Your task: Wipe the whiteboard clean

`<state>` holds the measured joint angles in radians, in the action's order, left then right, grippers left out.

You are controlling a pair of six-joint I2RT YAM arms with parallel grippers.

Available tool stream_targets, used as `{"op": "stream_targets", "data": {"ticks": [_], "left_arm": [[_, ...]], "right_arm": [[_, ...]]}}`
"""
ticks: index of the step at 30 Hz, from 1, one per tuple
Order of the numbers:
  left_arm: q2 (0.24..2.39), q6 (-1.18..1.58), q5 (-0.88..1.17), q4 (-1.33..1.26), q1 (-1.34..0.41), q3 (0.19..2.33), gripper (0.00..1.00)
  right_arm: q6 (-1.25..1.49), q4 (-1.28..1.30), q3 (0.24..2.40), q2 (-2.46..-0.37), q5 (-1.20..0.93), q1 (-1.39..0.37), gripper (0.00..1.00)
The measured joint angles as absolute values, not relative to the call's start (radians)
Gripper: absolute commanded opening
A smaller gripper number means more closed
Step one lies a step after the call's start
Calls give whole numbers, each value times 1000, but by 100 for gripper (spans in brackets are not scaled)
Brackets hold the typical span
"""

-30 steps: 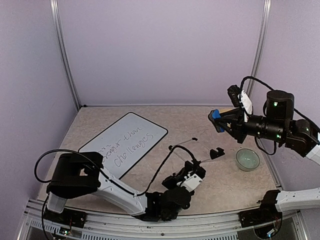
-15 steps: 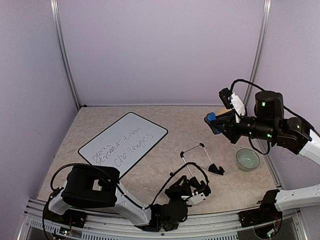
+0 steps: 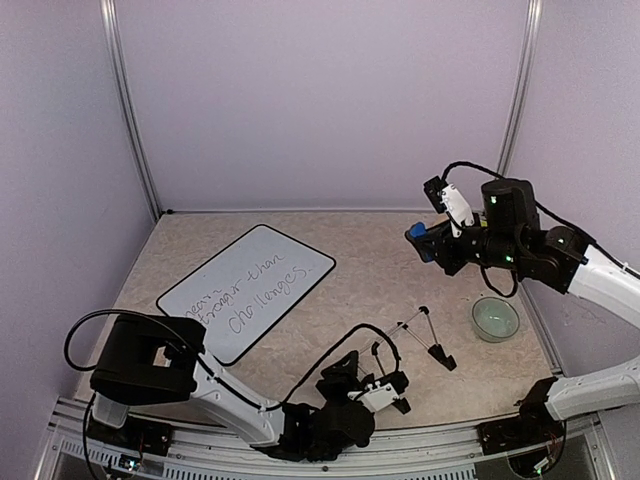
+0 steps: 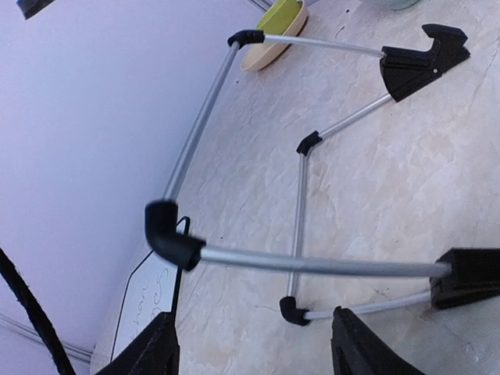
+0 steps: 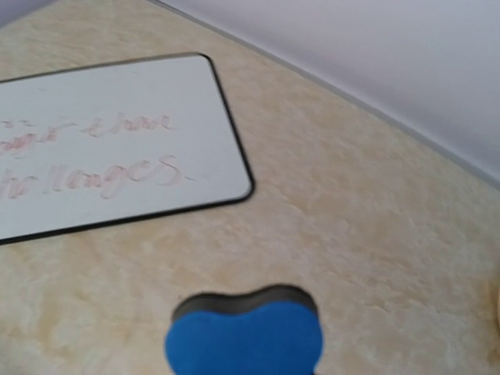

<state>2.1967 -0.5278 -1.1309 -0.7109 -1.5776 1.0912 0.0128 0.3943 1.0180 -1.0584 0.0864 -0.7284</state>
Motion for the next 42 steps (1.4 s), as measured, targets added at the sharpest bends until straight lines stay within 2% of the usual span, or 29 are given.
{"op": "stream_targets", "data": {"ticks": [3, 9, 13, 16, 17, 18, 19, 26, 31, 37, 42], "left_arm": [[2143, -438, -1131, -637, -1578, 1041, 74], [1974, -192, -1133, -414, -1569, 962, 78], [1821, 13, -1106, -252, -1533, 939, 89], [1720, 160, -1079, -163, -1498, 927, 95], [1690, 207, -1067, -138, -1485, 921, 96], [1661, 252, -1054, -112, -1473, 913, 98], [1634, 297, -1044, -84, -1462, 907, 99], [1445, 558, -939, 81, -1364, 880, 99], [1340, 656, -870, 100, -1327, 870, 99], [1321, 757, -830, 151, -1313, 870, 99], [1267, 844, -811, 222, -1262, 864, 99]], "right_arm": [[13, 359, 1008, -1107, 42, -660, 24], [17, 276, 1002, -1255, -65, -522, 24], [33, 218, 1002, -1398, -142, -436, 34], [53, 194, 1003, -1488, -174, -389, 50], [54, 189, 1003, -1514, -181, -378, 66], [59, 187, 1005, -1536, -186, -371, 87], [64, 186, 1006, -1553, -188, -366, 98], [67, 184, 1032, -1579, -187, -357, 100], [50, 208, 1036, -1563, -212, -357, 100], [-40, 338, 1015, -1339, -325, -398, 100], [-166, 494, 1089, -1215, -293, -569, 100]]}}
